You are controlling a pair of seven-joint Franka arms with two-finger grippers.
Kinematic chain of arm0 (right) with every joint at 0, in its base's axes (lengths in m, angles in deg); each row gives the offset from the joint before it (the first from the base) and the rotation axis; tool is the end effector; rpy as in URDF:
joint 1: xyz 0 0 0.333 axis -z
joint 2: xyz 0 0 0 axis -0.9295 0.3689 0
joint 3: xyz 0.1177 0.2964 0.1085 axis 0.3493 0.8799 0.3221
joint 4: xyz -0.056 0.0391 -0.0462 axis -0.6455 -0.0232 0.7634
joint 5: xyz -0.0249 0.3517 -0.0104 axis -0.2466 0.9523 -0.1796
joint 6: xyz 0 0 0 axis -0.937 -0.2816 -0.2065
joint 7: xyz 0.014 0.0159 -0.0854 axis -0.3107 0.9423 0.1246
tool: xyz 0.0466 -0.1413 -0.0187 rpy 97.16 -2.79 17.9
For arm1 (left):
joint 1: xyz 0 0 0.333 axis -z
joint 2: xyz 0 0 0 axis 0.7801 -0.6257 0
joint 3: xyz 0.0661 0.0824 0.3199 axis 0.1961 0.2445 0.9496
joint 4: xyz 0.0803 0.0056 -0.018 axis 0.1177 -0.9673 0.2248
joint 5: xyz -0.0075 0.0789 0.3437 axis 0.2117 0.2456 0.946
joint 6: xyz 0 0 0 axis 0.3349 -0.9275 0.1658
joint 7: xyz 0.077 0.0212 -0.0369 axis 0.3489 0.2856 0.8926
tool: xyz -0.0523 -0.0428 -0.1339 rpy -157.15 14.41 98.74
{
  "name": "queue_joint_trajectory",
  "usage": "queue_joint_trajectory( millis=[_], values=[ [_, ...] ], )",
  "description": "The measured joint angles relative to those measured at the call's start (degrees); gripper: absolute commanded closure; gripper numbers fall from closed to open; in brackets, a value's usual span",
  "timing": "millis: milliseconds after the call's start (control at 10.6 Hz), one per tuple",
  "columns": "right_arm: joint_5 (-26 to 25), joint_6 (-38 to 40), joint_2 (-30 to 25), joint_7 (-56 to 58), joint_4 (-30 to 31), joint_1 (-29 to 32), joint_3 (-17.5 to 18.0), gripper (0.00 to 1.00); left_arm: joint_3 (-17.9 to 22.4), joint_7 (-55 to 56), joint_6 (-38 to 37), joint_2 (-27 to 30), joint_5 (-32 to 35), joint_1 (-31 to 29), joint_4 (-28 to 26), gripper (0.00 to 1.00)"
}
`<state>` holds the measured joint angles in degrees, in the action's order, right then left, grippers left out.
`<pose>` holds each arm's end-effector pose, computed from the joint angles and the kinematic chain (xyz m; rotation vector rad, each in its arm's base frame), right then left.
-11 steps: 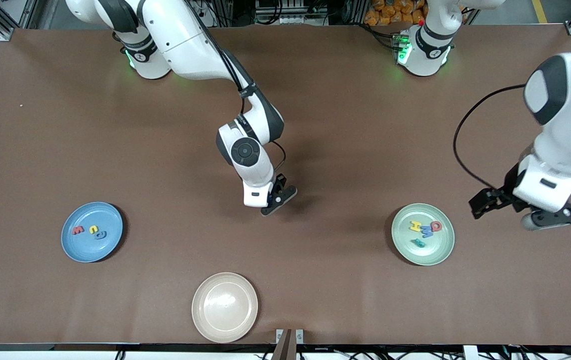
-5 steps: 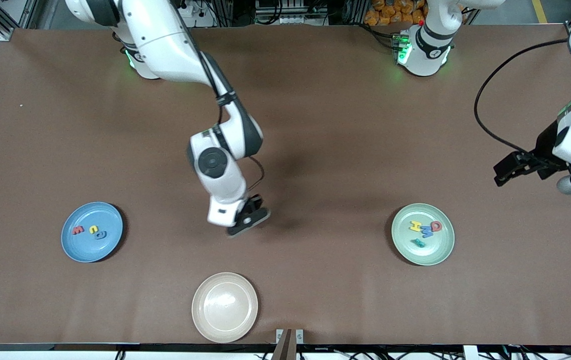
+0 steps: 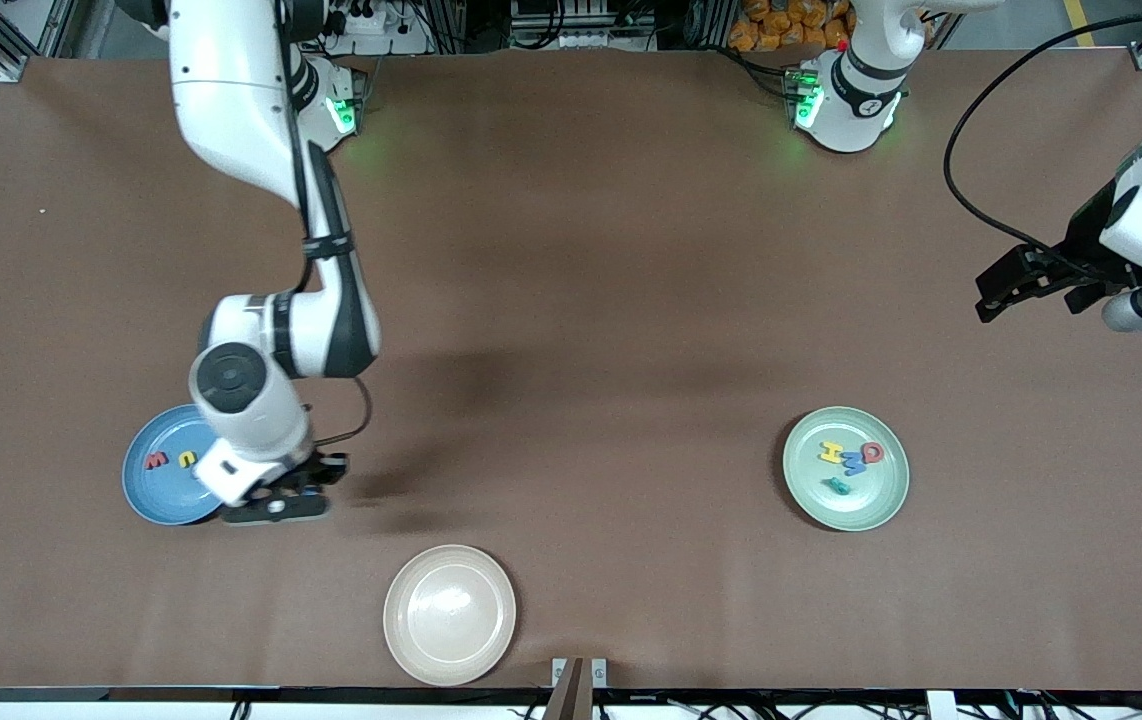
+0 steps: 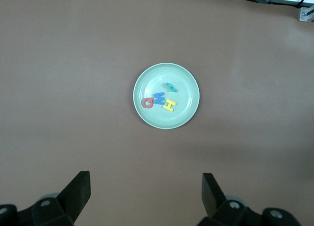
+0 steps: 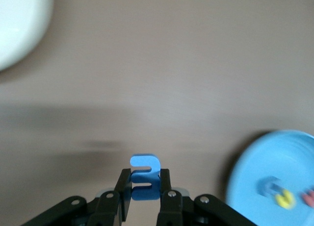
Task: Sort upper and lower case letters into plates
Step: 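Carry the blue m to the blue plate while the left arm retracts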
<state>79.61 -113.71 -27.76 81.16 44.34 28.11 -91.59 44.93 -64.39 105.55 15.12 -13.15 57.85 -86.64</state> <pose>0.6816 0.1176 0.2701 2.9359 0.0459 0.1960 0.5436 -0.0711 0.6034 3.1119 0.1697 0.1626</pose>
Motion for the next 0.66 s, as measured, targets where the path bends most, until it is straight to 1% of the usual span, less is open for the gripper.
queue_joint_trajectory(
  millis=[188, 282, 376, 470, 658],
  values=[
    [0.00, -0.95, 0.35, -0.06, 1.79, 6.66, -0.18, 1.00, -3.55, -1.03, -0.98, 0.53, 0.00, -3.70, -0.03, 0.00],
    [0.00, -1.28, 0.51, 0.17, 2.00, 9.89, -0.08, 1.00, -4.17, -1.29, -1.64, 0.87, 0.00, -4.47, -0.04, 0.00],
    [0.00, -1.28, 0.54, 0.33, 2.18, 11.82, 0.04, 0.53, -4.65, -1.55, -2.46, 1.29, 0.00, -5.08, -0.04, 0.00],
    [0.00, -1.24, 0.57, 0.24, 2.56, 12.50, 0.12, 0.01, -5.45, -2.61, -3.34, 1.83, 0.00, -5.82, -0.04, 0.00],
    [0.02, -0.99, 0.64, -0.01, 3.40, 12.50, 0.25, 0.00, -6.66, -4.69, -5.12, 2.79, 0.00, -6.57, -0.07, 0.00]
  ],
)
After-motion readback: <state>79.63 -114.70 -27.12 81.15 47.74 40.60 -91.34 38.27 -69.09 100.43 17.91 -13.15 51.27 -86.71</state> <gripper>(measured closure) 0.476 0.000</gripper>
